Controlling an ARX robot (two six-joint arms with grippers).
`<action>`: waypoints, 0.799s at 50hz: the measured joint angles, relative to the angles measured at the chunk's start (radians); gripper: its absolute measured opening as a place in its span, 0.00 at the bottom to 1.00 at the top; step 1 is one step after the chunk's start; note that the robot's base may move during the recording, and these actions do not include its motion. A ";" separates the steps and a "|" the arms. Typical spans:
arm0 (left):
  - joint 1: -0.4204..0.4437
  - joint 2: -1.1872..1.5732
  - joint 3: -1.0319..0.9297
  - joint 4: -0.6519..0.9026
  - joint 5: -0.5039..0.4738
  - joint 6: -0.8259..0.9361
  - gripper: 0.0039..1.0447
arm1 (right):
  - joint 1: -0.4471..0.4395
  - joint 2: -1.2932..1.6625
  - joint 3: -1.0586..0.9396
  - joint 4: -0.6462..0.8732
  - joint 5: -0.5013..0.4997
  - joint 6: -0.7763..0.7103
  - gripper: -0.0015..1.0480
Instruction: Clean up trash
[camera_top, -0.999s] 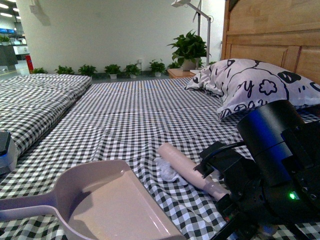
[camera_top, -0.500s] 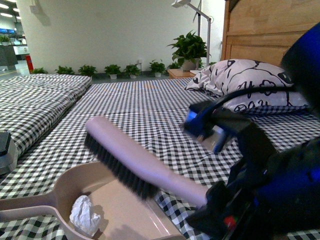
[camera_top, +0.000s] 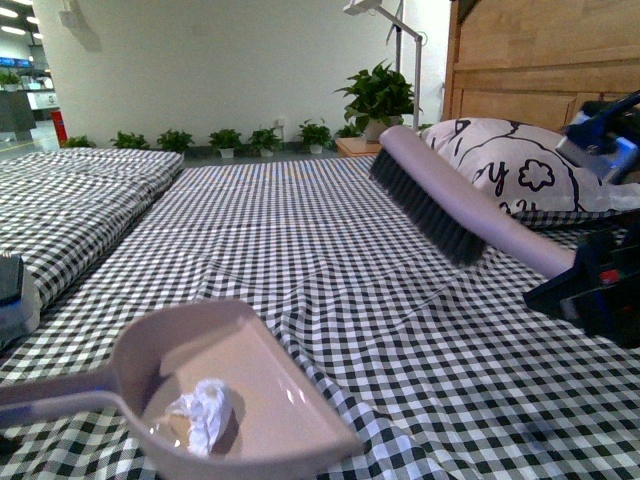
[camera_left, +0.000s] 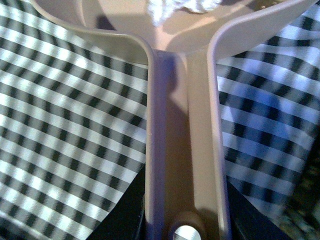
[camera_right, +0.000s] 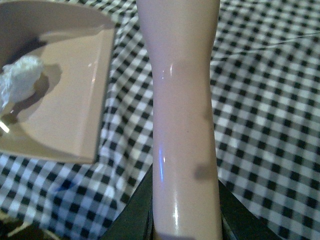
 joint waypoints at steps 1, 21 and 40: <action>0.000 -0.005 -0.014 0.054 0.007 -0.038 0.24 | -0.013 -0.010 -0.005 0.000 -0.004 0.001 0.17; 0.002 -0.140 -0.021 0.418 -0.148 -0.549 0.24 | -0.309 -0.333 -0.055 -0.109 -0.123 0.071 0.17; -0.073 -0.559 -0.173 0.514 -0.607 -0.816 0.24 | -0.617 -0.727 -0.056 -0.306 -0.537 0.215 0.17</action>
